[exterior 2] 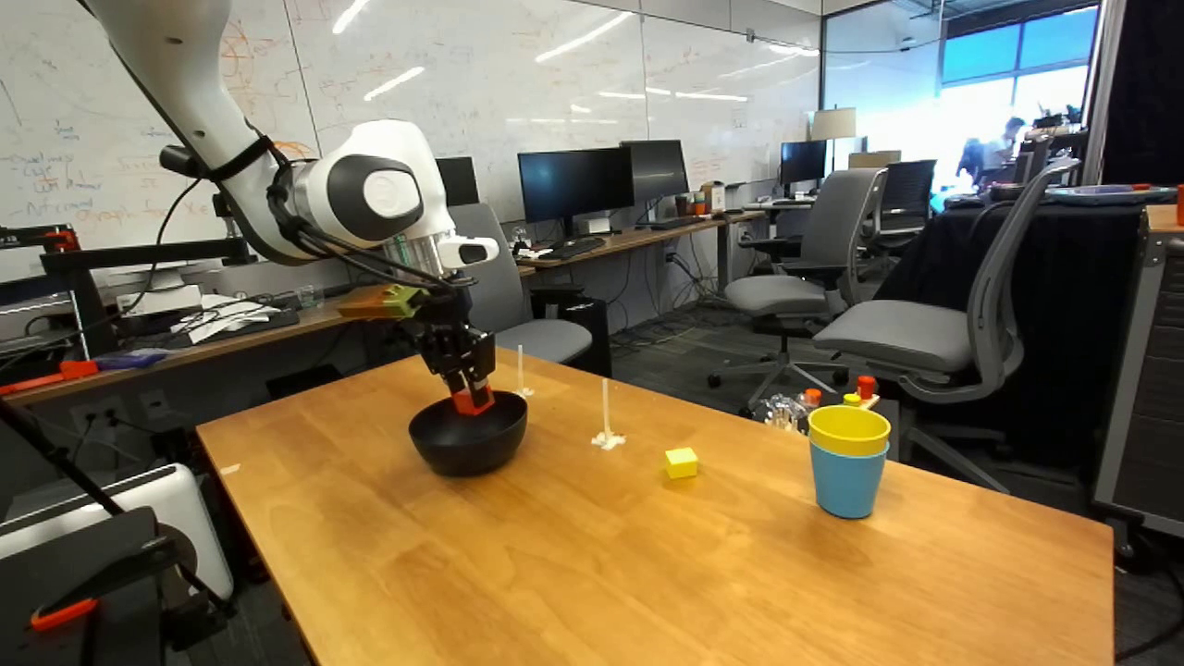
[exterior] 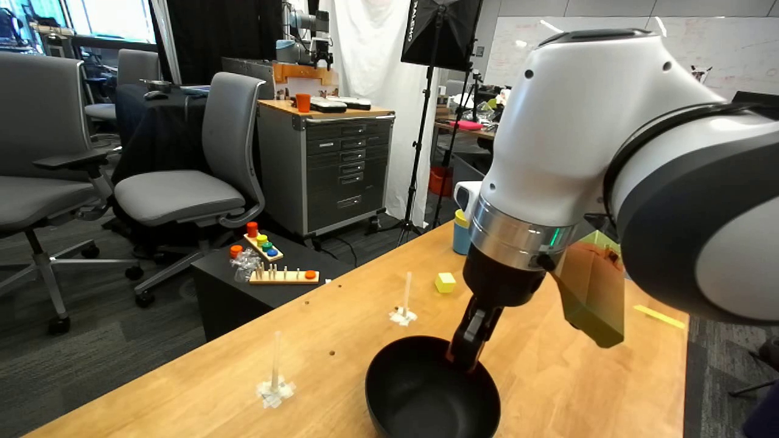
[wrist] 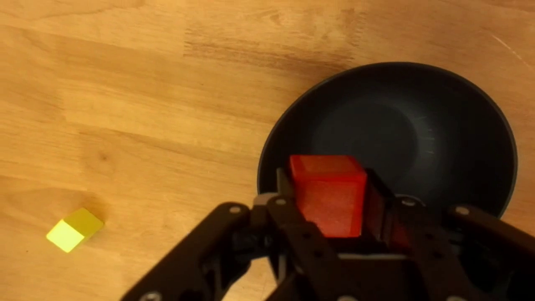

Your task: Pick the orange and yellow cubes and put them in the bowl

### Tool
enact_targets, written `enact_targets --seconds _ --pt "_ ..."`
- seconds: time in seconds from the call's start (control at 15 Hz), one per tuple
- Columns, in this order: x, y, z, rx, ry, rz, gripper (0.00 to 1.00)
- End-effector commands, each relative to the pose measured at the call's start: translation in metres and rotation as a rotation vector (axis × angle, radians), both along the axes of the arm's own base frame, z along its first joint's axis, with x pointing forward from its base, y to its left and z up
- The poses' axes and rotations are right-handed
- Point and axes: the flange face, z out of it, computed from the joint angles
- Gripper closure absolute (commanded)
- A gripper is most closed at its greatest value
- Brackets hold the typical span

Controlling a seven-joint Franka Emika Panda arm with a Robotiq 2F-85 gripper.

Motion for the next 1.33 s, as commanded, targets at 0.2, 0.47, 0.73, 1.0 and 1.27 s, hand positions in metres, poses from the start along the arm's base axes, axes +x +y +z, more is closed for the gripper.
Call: enact_targets --seconds 0.2,0.47,0.73,1.0,1.27 --pt "0.0011 0.0036 0.0039 -0.016 0.023 0.006 0.72" --pt "0.0006 0.0043 0.0036 -0.014 0.027 0.007 0.83" --pt "-0.0021 0.0056 0.0026 -0.013 0.053 0.003 0.83" --pt "-0.0033 0.0035 0.0025 -0.045 0.067 -0.017 0.83" --pt "-0.0037 0.0020 0.0031 -0.068 0.092 -0.031 0.83"
